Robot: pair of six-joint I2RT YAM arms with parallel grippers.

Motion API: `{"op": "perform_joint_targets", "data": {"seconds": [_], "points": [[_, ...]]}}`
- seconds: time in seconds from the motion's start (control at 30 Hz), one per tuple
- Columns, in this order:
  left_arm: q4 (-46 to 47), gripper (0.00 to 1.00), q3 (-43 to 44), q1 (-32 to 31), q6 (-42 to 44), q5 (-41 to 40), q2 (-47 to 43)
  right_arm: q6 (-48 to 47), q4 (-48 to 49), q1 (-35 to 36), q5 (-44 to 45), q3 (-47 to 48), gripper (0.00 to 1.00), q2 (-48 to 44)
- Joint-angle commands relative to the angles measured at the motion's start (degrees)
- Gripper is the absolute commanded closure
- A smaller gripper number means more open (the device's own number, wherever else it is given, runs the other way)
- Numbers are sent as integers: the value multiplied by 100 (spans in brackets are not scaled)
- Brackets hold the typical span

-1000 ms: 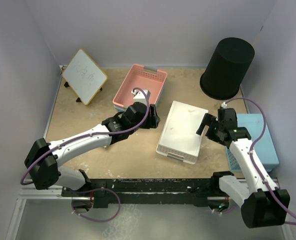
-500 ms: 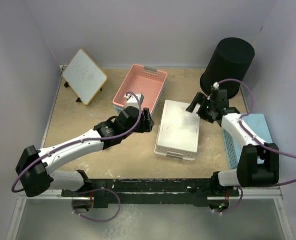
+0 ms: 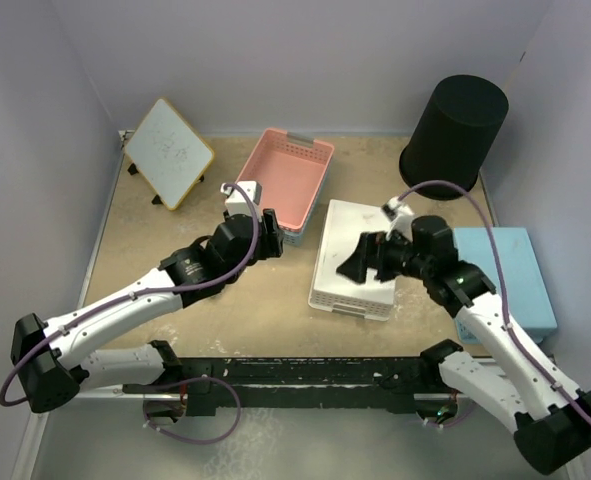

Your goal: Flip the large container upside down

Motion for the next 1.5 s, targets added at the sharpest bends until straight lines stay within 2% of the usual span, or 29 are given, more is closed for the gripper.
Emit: {"op": "perform_joint_targets", "data": {"seconds": [0.0,0.23,0.47,0.63,0.87,1.27,1.47], "points": [[-127,46,280,6,296,-715,-215,-209,-762,989,-784,-248,0,-246],[-260,46,269,7,259,-1097,-420,-151,-1030,1946,-542,-647,0,403],[-294,46,154,8,158,-1154,-589,87,-898,1976,1434,-345,0,1322],[-321,46,102,11,126,-1217,-727,-280,-756,1755,2849,414,0,2241],[-339,46,90,11,135,-1187,-736,-619,156,593,2474,1021,0,3070],[-394,46,49,6,25,-1143,-779,-467,786,-14,2899,2601,0,4842],[-492,46,92,11,-22,-1177,-838,-197,416,-321,3259,3477,0,5436]]}}
